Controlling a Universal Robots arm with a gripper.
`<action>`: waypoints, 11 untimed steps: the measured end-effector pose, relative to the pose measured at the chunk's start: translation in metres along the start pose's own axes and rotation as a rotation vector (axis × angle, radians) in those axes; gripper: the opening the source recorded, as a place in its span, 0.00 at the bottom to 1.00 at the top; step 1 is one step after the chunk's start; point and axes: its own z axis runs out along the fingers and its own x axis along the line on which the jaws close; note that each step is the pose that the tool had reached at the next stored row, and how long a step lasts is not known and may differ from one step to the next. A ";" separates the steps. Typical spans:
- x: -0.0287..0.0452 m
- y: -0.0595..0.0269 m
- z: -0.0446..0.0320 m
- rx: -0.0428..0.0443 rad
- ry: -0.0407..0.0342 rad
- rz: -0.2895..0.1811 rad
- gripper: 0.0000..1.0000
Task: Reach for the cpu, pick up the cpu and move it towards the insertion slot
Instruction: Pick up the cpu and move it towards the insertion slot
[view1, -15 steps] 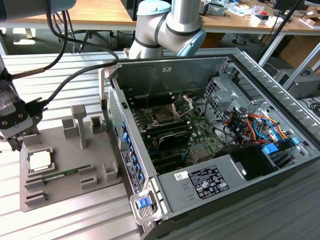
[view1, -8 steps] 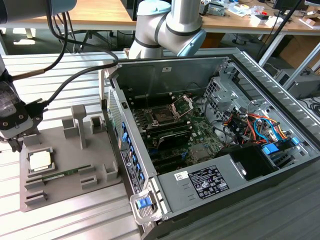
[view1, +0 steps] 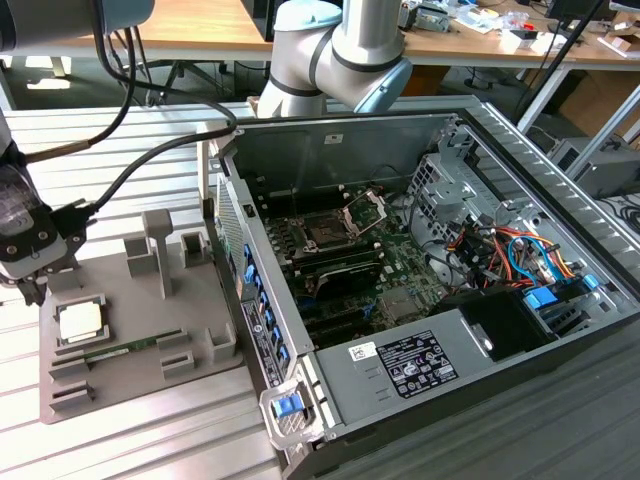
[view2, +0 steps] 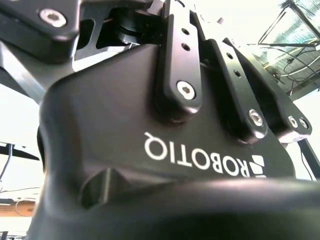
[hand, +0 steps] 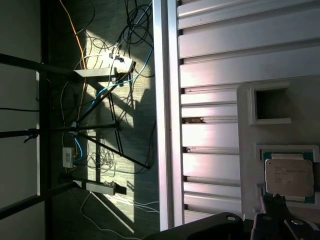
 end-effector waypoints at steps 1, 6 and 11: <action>0.0000 0.0000 0.0003 0.0004 0.0001 0.000 0.11; 0.0000 0.0001 0.0016 0.0020 0.0000 0.000 0.11; 0.0000 0.0001 0.0031 0.0040 0.0001 0.000 0.11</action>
